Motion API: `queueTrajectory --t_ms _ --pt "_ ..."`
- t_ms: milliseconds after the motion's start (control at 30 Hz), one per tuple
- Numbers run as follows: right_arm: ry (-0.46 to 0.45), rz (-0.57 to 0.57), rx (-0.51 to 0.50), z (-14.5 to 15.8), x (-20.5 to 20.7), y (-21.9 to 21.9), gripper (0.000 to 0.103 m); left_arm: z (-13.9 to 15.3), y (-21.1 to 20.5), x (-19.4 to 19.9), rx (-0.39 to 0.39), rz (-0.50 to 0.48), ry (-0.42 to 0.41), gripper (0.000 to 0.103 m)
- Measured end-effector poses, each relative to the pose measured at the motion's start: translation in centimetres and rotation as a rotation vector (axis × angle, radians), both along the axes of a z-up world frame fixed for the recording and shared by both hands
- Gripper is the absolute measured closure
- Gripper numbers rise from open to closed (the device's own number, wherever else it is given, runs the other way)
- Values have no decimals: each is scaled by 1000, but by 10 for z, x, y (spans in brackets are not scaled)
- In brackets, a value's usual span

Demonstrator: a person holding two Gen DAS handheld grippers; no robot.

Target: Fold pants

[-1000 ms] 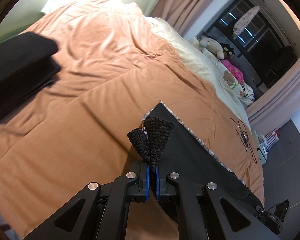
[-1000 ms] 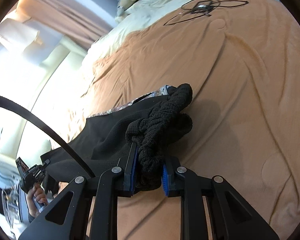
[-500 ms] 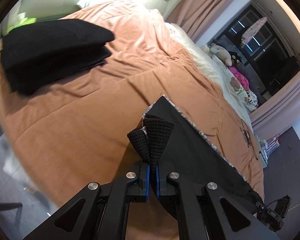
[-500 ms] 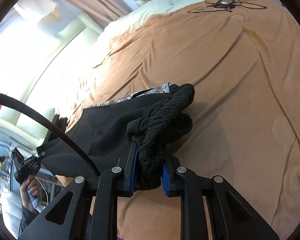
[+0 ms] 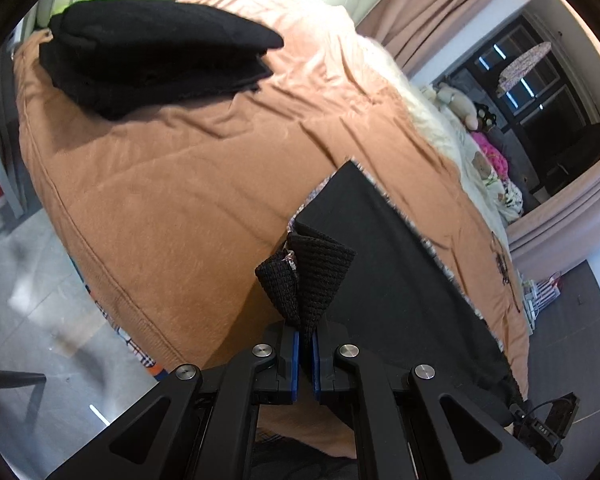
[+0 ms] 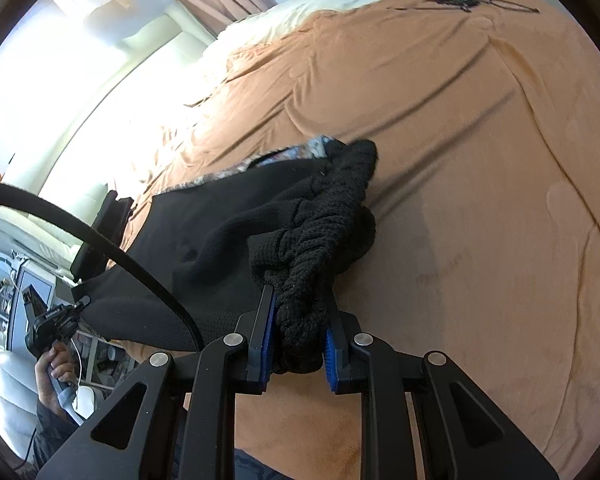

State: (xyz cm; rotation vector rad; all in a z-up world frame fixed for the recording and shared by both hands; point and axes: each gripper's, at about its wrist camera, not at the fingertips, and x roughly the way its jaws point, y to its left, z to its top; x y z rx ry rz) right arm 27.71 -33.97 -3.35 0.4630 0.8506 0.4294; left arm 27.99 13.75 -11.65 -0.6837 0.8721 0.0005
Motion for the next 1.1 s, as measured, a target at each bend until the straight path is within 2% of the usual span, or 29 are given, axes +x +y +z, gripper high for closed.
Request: queueTrajectory --t_ms 67,133,233,433,700,933,1100 --pt "20 -8 -26 -10 0 2 78 -11 4 4 2 -11 50 95" --pt "57 -11 -45 -20 2 5 62 -19 9 3 26 -6 91 77" --pt "53 -24 -69 -21 -2 4 47 -22 22 -1 57 12 100 59" --pt "13 -65 -35 -11 -5 -8 42 -9 45 9 108 14 91 58" --pt "13 -111 7 -9 5 -28 42 7 35 50 164 -86 78 58" --pt "47 -73 73 -19 51 -27 42 -1 22 66 162 -129 101 58" --pt "65 -45 67 -26 90 -22 42 -8 19 60 165 -135 129 58"
